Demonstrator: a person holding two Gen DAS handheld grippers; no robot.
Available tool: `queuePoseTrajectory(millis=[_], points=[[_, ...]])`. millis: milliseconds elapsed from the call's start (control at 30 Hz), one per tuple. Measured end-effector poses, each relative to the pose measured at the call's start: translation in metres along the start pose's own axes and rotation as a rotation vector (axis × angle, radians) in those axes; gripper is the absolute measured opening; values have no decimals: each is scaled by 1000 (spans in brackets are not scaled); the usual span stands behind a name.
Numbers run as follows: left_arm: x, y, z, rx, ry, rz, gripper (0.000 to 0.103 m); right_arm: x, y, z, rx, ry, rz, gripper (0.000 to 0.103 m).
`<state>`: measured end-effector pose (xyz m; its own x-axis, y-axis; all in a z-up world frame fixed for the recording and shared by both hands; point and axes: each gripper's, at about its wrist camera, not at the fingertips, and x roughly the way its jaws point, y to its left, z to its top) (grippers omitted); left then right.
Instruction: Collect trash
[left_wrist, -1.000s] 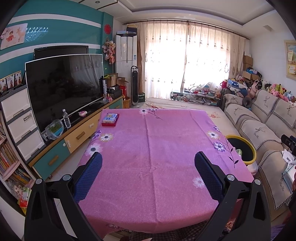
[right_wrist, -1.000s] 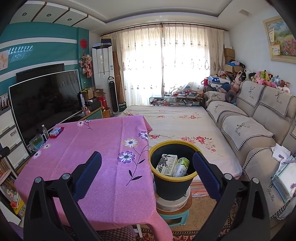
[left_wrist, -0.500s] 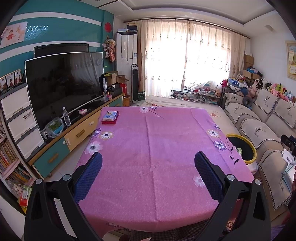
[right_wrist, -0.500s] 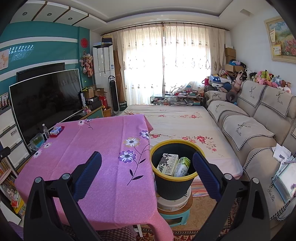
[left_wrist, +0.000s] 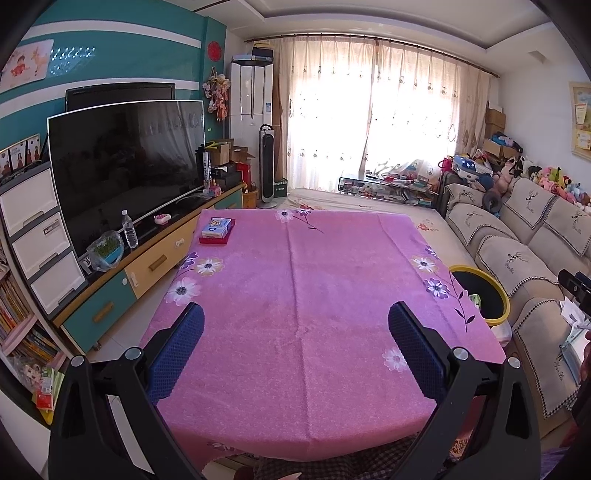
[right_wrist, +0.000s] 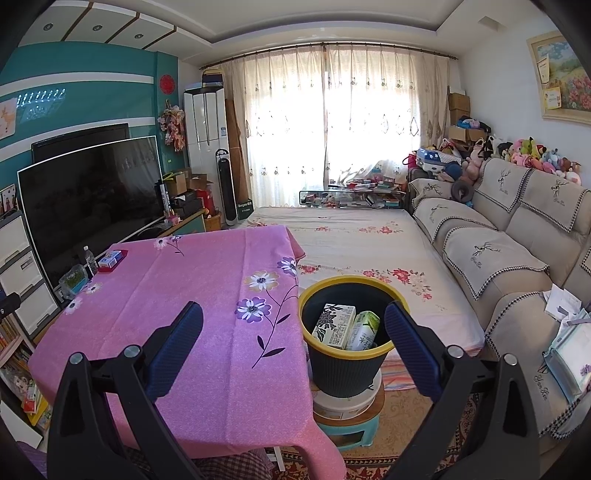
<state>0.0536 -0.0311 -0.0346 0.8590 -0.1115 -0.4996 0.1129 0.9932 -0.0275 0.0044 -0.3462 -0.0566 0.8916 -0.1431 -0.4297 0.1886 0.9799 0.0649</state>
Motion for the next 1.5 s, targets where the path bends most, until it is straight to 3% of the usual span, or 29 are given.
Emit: queuePoseTrajectory(millis=[433,700,833,933,1033,1233,1367,1500], points=[[7,-2,-3,-10,19,-2,98,2,1,-1,-1,5,0,94],[13,-1,-2,-34,-1,-69,98,9,4,-4,-2,19,5,94],[34,-4,9,6,32,-41,98,23,11,0,-21,40,24,94],[67,5,24,7,32,0,98,42,24,12,-48,60,78,95],[125,25,37,-10,63,49,98,80,45,26,-79,107,128,96],[267,61,50,-42,225,82,98,200,93,43,-125,228,204,96],[348,79,50,-110,332,80,98,288,121,39,-166,334,207,96],[398,78,51,-66,379,106,98,350,136,36,-167,404,160,96]])
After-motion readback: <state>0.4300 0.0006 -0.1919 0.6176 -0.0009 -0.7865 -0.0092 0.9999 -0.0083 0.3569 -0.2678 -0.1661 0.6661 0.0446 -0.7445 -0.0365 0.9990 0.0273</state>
